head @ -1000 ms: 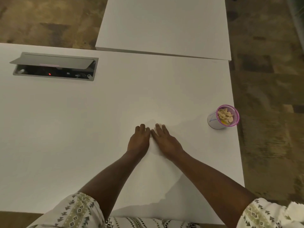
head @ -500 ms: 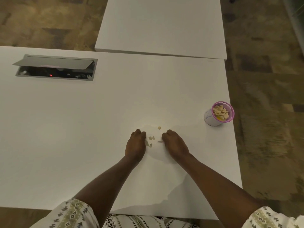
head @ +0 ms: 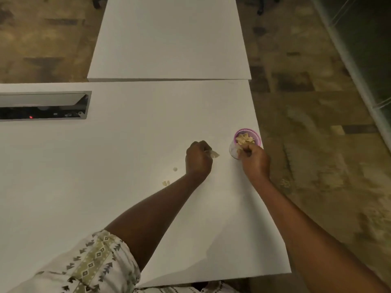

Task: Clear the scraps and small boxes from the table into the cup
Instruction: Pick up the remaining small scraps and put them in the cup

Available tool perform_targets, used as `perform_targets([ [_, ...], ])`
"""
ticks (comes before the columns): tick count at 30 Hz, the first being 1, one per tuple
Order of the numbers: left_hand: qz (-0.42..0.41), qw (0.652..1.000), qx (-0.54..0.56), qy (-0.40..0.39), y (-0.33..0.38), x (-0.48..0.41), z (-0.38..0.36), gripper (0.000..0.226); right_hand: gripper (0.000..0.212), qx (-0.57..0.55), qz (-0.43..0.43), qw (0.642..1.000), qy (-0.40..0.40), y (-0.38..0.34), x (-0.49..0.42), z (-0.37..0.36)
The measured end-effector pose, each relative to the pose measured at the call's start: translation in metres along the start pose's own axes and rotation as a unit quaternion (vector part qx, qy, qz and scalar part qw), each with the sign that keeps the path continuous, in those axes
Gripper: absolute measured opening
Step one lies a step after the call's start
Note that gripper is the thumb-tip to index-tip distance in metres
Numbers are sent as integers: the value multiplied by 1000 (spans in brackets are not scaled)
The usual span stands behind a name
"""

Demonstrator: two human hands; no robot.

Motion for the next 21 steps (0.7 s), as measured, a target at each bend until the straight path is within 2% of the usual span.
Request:
perform_targets([
  [3, -37, 999, 8, -27, 52, -16, -30, 16, 10, -3, -17, 1000, 7, 11, -19, 27],
  [7, -29, 998, 19, -43, 89, -34, -58, 23, 15, 2, -15, 1000, -11, 10, -35, 41],
  [13, -31, 997, -26, -69, 103, -49, -75, 31, 26, 20, -24, 999, -42, 11, -43, 50],
  [16, -59, 994, -36, -84, 104, -45, -77, 27, 38, 31, -22, 999, -32, 9, -41, 54],
  [21, -103, 989, -26, -105, 105, -36, -74, 31, 42, 39, 4, 999, -8, 1, -33, 58],
])
Point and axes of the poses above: each hand's wrist, its own x-axis away from the middle knuckle, its own z-axis out of the back of the hand, y = z × x, the point moved 7 cm from there along -x, towards the middle knuckle, and after that the axes turned 9 degrees about -y, right-handed, at the moved point
